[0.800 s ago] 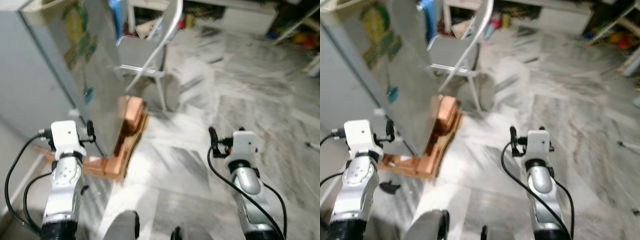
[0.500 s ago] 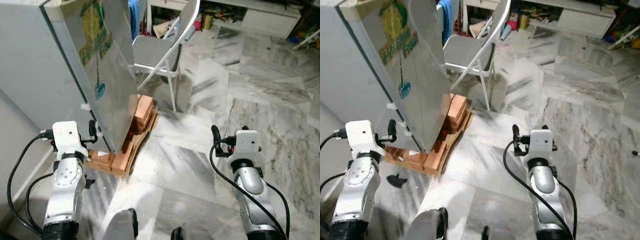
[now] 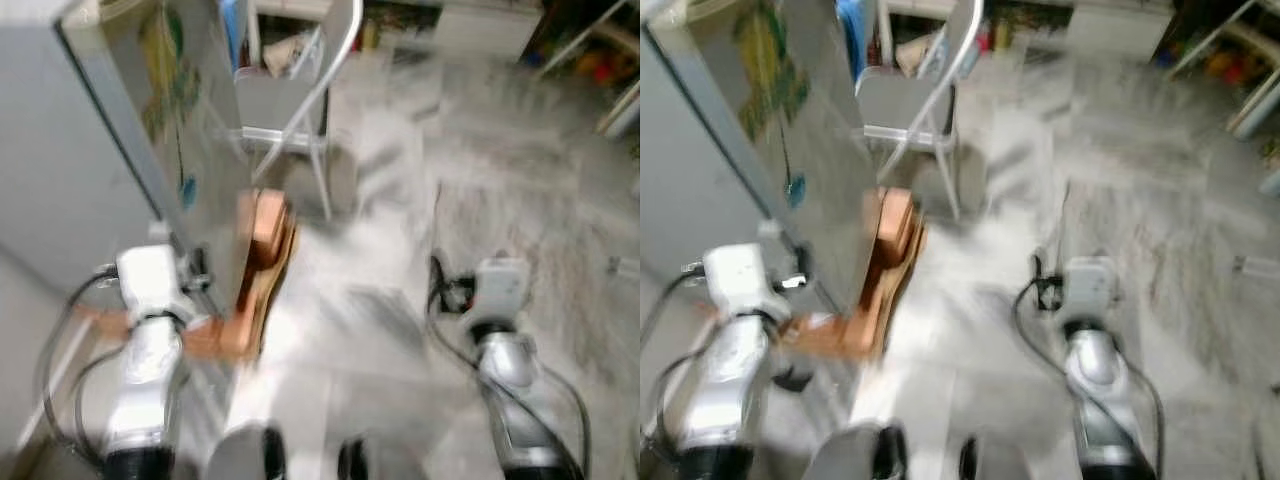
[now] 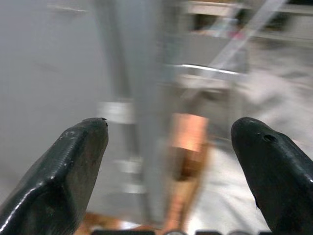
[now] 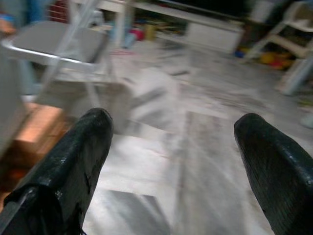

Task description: Restocking fridge

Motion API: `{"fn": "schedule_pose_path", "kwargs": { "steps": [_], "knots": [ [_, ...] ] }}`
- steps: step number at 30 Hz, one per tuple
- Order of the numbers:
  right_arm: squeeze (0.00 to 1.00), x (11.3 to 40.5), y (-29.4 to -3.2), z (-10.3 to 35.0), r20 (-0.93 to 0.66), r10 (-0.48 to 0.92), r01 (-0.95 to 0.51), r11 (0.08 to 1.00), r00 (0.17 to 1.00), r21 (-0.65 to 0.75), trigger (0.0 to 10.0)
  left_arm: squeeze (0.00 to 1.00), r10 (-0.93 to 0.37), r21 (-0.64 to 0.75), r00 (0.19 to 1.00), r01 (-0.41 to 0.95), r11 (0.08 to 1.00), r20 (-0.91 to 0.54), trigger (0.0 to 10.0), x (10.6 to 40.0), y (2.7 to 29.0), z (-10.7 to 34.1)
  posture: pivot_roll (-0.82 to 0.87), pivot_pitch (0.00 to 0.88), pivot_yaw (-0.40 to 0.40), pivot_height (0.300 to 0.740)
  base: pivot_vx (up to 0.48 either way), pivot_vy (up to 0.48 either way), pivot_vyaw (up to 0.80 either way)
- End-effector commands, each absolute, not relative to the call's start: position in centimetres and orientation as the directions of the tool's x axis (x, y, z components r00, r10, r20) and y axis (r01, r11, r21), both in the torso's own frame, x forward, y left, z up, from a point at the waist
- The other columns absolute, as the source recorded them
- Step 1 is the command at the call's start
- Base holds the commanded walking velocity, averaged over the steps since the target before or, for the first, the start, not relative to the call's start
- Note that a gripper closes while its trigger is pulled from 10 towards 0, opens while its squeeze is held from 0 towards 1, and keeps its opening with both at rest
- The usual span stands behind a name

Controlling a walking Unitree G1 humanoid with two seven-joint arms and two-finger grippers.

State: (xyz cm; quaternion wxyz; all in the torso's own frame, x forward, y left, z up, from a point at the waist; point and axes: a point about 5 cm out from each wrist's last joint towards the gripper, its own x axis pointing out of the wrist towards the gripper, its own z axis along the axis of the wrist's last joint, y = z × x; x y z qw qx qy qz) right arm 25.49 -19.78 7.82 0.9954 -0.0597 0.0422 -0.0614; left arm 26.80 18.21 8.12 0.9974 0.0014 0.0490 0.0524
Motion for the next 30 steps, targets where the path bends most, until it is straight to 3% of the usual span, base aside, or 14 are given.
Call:
{"fn": "schedule_pose_path", "kwargs": {
  "steps": [1, 3, 12, 19, 25, 30],
  "knots": [
    [0.00, 25.5, -19.4, 8.1, -0.066, -0.119, 0.111, 0.987, 0.991, -0.113, 10.0, 0.00, 0.093, 0.011, 0.990, -0.092, 0.996, -0.101, 10.0, 26.5, 18.7, 7.9, 0.05, 0.105, -0.037, 0.740, 0.000, 0.480, 0.00],
    [0.00, 25.4, -19.3, 7.8, -0.089, -0.128, 0.122, 0.990, 0.988, -0.070, 10.0, 0.00, 0.054, 0.060, 0.996, -0.049, 0.997, -0.071, 10.0, 26.4, 18.2, 8.3, 0.05, 0.102, -0.041, 0.740, 0.000, 0.330, 0.00],
    [0.00, 25.7, -19.3, 8.1, -0.074, -0.124, 0.118, 0.989, 0.990, -0.086, 10.0, 0.00, 0.069, 0.010, 0.996, -0.069, 0.998, -0.059, 10.0, 26.7, 17.7, 8.4, 0.05, 0.106, -0.046, 0.740, 0.000, 0.000, 0.00],
    [0.00, 25.6, -19.1, 8.2, -0.074, -0.122, 0.117, 0.990, 0.990, -0.075, 10.0, 0.00, -0.010, -0.014, 1.000, 0.009, 1.000, -0.019, 10.0, 27.2, 17.0, 9.1, 0.05, 0.108, -0.045, 0.740, 0.000, 0.000, 0.00],
    [0.00, 25.5, -19.2, 8.1, -0.078, -0.129, 0.123, 0.990, 0.989, -0.072, 10.0, 0.00, -0.030, -0.028, 0.999, 0.030, 0.999, -0.011, 10.0, 27.2, 16.9, 9.2, 0.04, 0.109, -0.042, 0.740, 0.000, 0.000, -0.70],
    [0.00, 25.6, -19.2, 8.2, -0.074, -0.126, 0.120, 0.990, 0.989, -0.080, 10.0, 0.00, -0.035, -0.034, 0.999, 0.035, 0.999, -0.007, 10.0, 27.2, 17.0, 9.2, 0.04, 0.112, -0.042, 0.740, 0.000, 0.000, 0.00]
  ]
}}
